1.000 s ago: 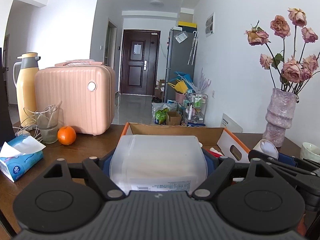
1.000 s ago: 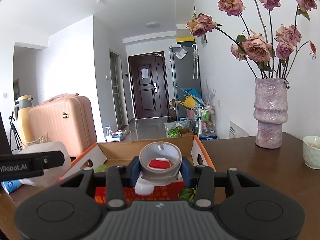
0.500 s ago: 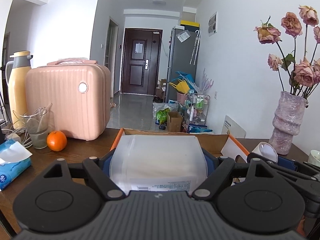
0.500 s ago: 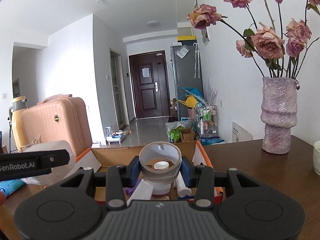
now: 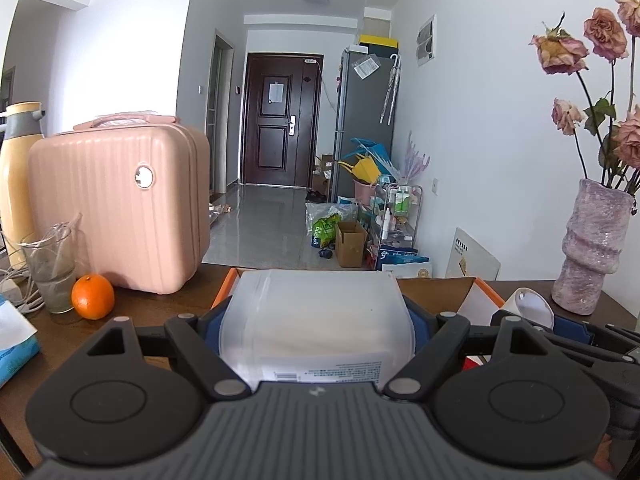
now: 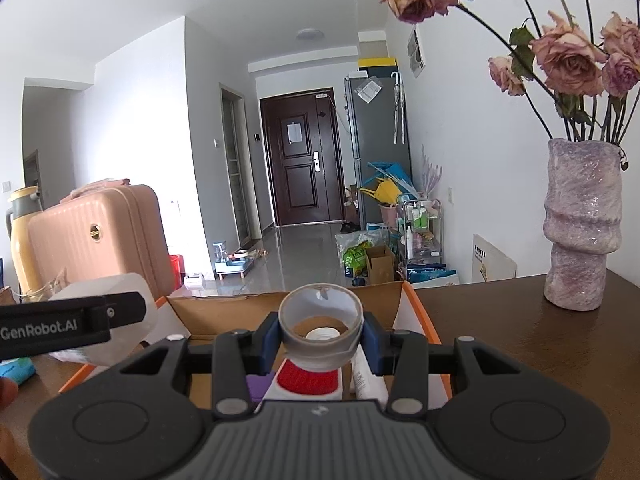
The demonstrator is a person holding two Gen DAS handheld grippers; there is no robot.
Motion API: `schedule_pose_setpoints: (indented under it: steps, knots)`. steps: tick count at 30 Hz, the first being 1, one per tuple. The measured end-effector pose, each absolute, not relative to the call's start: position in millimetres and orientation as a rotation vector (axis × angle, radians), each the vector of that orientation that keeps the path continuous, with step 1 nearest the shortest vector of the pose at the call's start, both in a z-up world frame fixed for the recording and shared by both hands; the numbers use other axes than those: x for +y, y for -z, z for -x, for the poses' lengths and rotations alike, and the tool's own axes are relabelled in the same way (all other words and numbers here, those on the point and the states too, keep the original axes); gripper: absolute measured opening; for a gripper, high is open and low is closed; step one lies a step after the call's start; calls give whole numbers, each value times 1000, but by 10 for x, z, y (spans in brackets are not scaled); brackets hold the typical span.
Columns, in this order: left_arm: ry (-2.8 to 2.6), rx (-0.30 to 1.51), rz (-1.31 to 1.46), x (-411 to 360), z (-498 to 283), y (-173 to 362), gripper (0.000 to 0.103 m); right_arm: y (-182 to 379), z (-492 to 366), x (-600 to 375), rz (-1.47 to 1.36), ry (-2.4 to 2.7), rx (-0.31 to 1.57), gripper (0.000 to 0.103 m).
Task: Organize rigid objects
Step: 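Open both tools to drop the container and tape roll into the box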
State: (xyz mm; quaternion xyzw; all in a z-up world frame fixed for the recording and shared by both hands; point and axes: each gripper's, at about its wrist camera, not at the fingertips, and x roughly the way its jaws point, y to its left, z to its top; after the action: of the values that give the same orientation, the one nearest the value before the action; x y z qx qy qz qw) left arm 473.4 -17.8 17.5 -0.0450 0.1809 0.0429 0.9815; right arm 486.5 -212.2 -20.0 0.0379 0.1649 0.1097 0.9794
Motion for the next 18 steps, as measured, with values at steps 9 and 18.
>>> schedule_pose_setpoints:
  steps: [9,18]
  knots:
    - [-90,373,86,-97,-5008,-130,83,225,-5122,-2081,-57,-225,346,41]
    - [-94,393,68,-49,-5189,-63,83,249,-5275,-2064,-40,-228,366,41]
